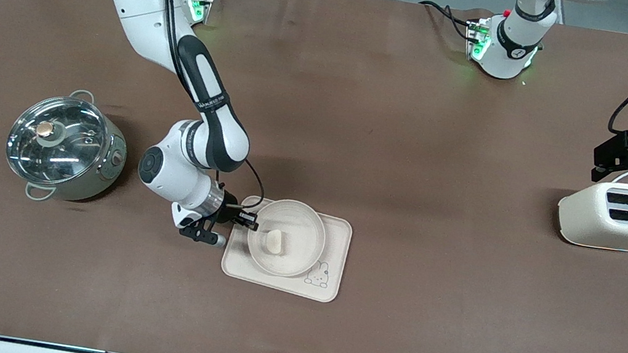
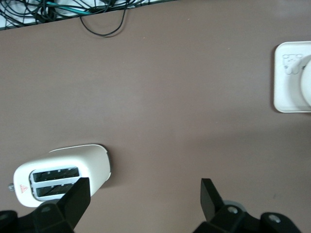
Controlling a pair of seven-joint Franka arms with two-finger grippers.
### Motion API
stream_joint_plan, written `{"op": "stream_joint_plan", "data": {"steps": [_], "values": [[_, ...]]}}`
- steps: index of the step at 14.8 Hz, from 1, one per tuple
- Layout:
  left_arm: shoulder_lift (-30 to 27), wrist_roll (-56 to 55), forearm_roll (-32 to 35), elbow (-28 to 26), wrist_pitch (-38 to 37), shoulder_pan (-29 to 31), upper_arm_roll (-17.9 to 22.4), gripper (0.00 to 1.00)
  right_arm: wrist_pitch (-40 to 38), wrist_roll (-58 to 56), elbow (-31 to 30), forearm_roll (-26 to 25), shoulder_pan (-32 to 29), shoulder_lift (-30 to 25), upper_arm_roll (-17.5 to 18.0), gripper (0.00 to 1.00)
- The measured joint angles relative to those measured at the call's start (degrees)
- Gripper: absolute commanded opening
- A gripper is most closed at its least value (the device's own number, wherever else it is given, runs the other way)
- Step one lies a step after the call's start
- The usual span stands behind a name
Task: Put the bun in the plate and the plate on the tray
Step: 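Move the held plate over the white tray with the right gripper, then lower the plate onto the tray and open the right gripper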
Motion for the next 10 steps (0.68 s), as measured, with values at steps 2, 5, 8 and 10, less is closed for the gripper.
{"op": "stream_joint_plan", "data": {"steps": [2, 5, 8, 10], "values": [[0.01, 0.00, -1.27, 0.12, 0.00, 0.17, 0.04, 1.00, 0.00, -0.02, 0.79, 0.00, 0.00, 0.79, 0.00, 0.00], [0.14, -0.14, -1.60, 0.11, 0.00, 0.51, 0.18, 1.00, 0.01, -0.19, 1.15, 0.00, -0.07, 1.21, -0.03, 0.08], [0.18, -0.23, -1.60, 0.11, -0.03, 0.67, 0.32, 1.00, 0.01, -0.22, 1.27, 0.02, -0.28, 1.22, -0.09, 0.61], [0.19, -0.25, -1.60, 0.11, -0.03, 0.97, 0.38, 1.00, 0.00, -0.22, 1.62, 0.10, -0.50, 1.22, -0.09, 0.75]]}}
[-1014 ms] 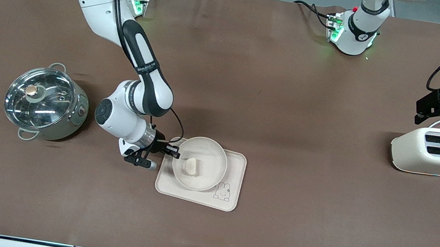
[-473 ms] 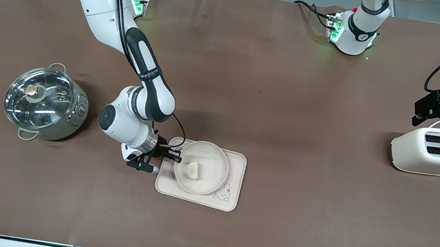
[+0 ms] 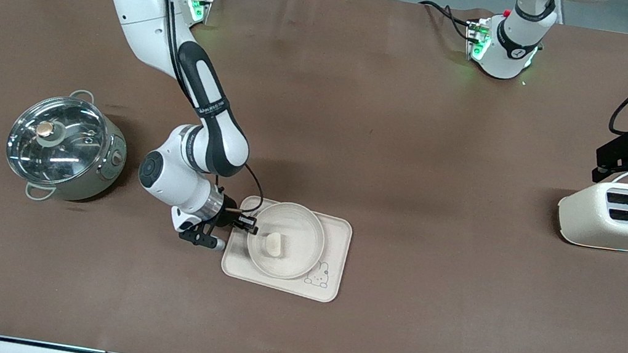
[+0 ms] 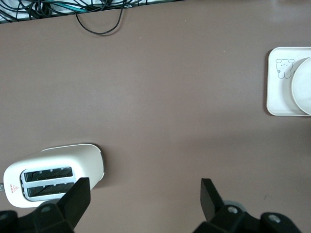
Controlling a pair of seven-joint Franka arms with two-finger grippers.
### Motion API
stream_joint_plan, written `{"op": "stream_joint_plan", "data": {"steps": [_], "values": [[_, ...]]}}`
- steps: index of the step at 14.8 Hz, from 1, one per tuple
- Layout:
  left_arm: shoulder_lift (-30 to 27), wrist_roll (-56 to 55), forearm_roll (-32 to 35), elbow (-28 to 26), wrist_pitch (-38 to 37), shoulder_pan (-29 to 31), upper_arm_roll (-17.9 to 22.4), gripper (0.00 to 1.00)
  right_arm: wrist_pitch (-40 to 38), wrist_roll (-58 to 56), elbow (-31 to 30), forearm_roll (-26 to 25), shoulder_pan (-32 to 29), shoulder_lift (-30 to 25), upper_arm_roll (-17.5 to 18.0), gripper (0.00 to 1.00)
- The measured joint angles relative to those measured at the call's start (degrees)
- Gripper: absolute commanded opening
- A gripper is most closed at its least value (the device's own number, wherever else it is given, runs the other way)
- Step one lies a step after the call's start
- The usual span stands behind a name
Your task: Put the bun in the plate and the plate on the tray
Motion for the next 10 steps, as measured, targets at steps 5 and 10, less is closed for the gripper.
{"op": "stream_joint_plan", "data": {"steps": [5, 10], "values": [[0.05, 0.00, 0.00, 0.00, 0.00, 0.17, 0.07, 1.00, -0.98, -0.04, 1.11, 0.07, -0.08, -0.09, 0.03, 0.89], [0.08, -0.01, 0.00, 0.00, 0.00, 0.18, 0.07, 1.00, -6.19, -0.06, 2.37, 0.20, -1.18, -2.50, -0.17, 1.00]]}}
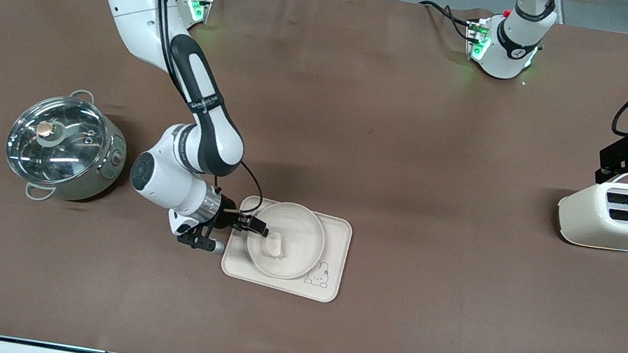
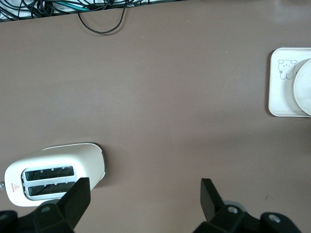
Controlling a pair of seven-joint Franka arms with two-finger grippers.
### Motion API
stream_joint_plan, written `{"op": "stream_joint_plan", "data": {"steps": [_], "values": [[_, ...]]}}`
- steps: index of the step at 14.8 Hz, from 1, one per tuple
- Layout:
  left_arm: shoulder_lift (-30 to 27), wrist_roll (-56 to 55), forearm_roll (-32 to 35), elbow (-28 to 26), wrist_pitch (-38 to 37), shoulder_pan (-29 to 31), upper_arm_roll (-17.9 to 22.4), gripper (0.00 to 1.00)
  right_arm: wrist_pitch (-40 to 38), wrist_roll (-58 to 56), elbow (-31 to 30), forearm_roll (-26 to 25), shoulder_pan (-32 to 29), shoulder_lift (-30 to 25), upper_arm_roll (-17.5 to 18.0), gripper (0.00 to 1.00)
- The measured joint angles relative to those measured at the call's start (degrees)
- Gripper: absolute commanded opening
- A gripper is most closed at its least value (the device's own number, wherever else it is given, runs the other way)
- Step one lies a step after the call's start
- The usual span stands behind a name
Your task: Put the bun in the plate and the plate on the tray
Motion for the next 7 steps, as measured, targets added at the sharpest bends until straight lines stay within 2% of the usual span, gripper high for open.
{"op": "stream_joint_plan", "data": {"steps": [3, 7], "values": [[0.00, 0.00, 0.00, 0.01, 0.00, 0.01, 0.01, 1.00, -4.06, 0.00, -0.24, -0.22, -0.77, -3.25, -0.73, 1.00], [0.00, 0.00, 0.00, 0.03, 0.00, 0.02, 0.01, 1.00, -15.47, -0.07, -0.58, -6.73, -1.19, -10.41, -7.53, 1.00]]}}
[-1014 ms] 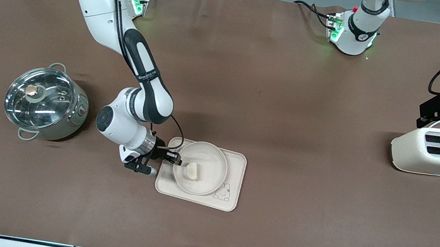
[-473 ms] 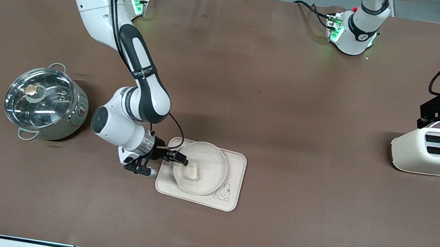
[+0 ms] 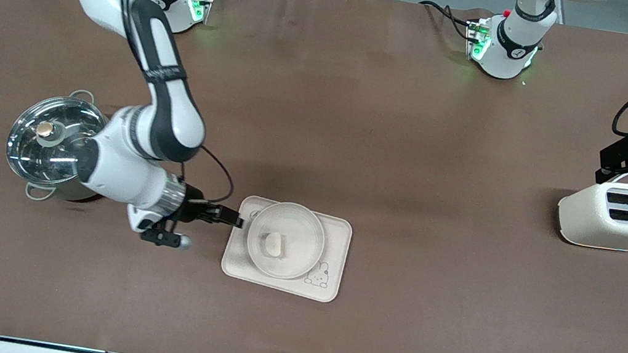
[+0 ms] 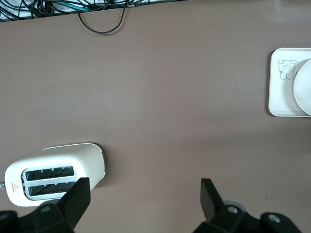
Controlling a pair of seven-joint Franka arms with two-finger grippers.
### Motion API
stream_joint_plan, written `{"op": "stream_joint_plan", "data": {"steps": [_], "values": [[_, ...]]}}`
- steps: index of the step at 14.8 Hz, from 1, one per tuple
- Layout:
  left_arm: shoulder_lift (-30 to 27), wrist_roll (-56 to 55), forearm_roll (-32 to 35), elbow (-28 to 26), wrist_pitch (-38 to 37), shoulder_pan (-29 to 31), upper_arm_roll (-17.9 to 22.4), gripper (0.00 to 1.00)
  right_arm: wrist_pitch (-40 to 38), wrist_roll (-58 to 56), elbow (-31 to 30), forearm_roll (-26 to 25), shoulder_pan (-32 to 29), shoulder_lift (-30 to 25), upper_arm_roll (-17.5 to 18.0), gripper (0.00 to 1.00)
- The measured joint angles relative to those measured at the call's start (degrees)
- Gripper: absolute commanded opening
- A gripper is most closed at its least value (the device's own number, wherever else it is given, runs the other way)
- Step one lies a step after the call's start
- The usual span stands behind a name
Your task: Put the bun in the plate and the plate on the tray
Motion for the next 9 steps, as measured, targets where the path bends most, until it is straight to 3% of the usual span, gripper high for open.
{"op": "stream_joint_plan", "data": {"steps": [6, 9], "values": [[0.02, 0.00, 0.00, 0.05, 0.00, 0.00, 0.00, 1.00, -21.07, -0.75, -0.37, -16.55, -1.13, -14.73, -11.60, 1.00], [0.02, 0.00, 0.00, 0.06, 0.00, 0.00, 0.00, 1.00, -25.22, -2.83, -2.18, -25.25, -4.09, -21.98, -13.49, 1.00]]}}
